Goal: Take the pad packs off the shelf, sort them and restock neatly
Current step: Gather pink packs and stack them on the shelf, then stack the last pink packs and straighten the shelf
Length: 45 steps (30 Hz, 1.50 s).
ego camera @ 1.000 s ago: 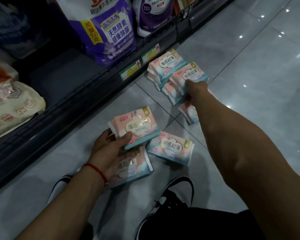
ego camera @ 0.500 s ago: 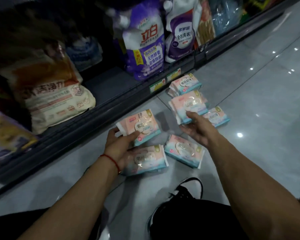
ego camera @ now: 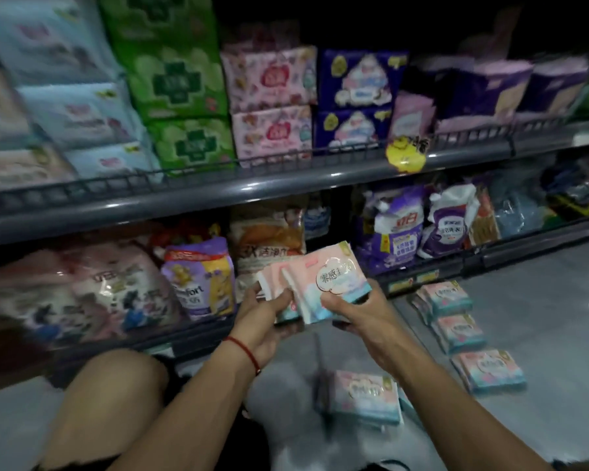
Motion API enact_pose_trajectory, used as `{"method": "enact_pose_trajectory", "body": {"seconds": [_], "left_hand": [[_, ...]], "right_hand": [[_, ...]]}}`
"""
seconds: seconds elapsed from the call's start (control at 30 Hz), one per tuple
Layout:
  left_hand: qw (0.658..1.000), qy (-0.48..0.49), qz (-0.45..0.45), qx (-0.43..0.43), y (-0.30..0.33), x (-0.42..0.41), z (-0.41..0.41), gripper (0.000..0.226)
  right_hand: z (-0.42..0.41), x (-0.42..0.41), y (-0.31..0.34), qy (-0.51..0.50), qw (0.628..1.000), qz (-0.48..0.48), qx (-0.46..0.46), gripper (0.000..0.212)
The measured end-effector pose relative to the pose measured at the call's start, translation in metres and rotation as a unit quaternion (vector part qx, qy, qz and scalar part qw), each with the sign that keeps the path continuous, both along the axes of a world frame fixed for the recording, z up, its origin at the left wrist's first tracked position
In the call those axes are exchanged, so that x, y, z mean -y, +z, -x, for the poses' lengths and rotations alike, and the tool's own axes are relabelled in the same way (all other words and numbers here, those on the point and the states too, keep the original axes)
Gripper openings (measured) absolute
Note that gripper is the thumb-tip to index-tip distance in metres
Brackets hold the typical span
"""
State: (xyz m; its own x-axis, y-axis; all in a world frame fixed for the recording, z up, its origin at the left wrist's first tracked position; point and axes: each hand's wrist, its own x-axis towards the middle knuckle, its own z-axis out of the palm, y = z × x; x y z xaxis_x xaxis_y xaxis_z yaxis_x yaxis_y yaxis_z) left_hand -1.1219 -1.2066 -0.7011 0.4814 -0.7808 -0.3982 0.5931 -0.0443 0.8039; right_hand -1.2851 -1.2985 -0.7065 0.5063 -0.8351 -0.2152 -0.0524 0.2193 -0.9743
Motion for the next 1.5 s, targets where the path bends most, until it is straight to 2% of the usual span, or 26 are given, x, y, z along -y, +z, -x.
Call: {"method": "enact_pose_trajectory", "body": {"seconds": [0.1,0.2,0.27,0.33,0.4,0.53,0.63,0.77,0.97,1.07,1.17,1.33,1.5], "left_hand": [[0.999,0.018,0.029,0.015,0.035,-0.022,-0.017,0.034],[0.999,0.013,0.03,0.017,0.066,-0.046,-0.035,0.033],[0.997,0.011,0.017,0.077,0.082,-0.06,-0.049,0.042],[0.987,0.007,-0.004,0.161,0.098,-0.073,-0.063,0.043],[0.976,0.011,-0.045,0.211,0.114,-0.085,-0.081,0.044],[0.973,0.097,-0.068,0.196,0.129,-0.114,-0.129,0.038],[0.971,0.142,-0.044,0.19,0.113,-0.137,-0.16,0.036],[0.967,0.184,-0.038,0.174,0.085,-0.144,-0.198,0.04],[0.956,0.194,-0.037,0.217,0.094,-0.151,-0.241,0.048],[0.94,0.213,-0.034,0.263,0.111,-0.167,-0.255,0.043],[0.926,0.238,-0.031,0.29,0.124,-0.199,-0.252,0.054],[0.907,0.273,-0.024,0.32,0.14,-0.258,-0.248,0.063],[0.89,0.259,-0.034,0.374,0.181,-0.291,-0.284,0.074]], "right_hand": [[-0.034,-0.014,0.017,-0.005,1.0,0.019,0.013,0.096],[-0.07,-0.035,0.034,-0.007,0.999,0.036,0.029,0.1],[-0.094,-0.05,0.048,-0.006,0.998,0.044,0.044,0.102],[-0.114,-0.066,0.063,0.013,0.997,0.05,0.054,0.094],[-0.134,-0.082,0.077,0.033,0.997,0.045,0.061,0.076],[-0.173,-0.098,0.091,0.112,0.992,0.006,0.057,0.054],[-0.207,-0.099,0.093,0.179,0.983,0.04,0.014,0.053],[-0.254,-0.094,0.089,0.266,0.961,0.07,-0.019,0.027],[-0.3,-0.101,0.09,0.288,0.956,0.043,0.022,0.03],[-0.315,-0.117,0.093,0.295,0.953,0.043,0.053,0.034],[-0.32,-0.143,0.099,0.302,0.949,0.044,0.081,0.037],[-0.334,-0.181,0.142,0.346,0.924,0.138,0.081,0.036],[-0.357,-0.209,0.181,0.334,0.914,0.2,0.115,0.043]]}}
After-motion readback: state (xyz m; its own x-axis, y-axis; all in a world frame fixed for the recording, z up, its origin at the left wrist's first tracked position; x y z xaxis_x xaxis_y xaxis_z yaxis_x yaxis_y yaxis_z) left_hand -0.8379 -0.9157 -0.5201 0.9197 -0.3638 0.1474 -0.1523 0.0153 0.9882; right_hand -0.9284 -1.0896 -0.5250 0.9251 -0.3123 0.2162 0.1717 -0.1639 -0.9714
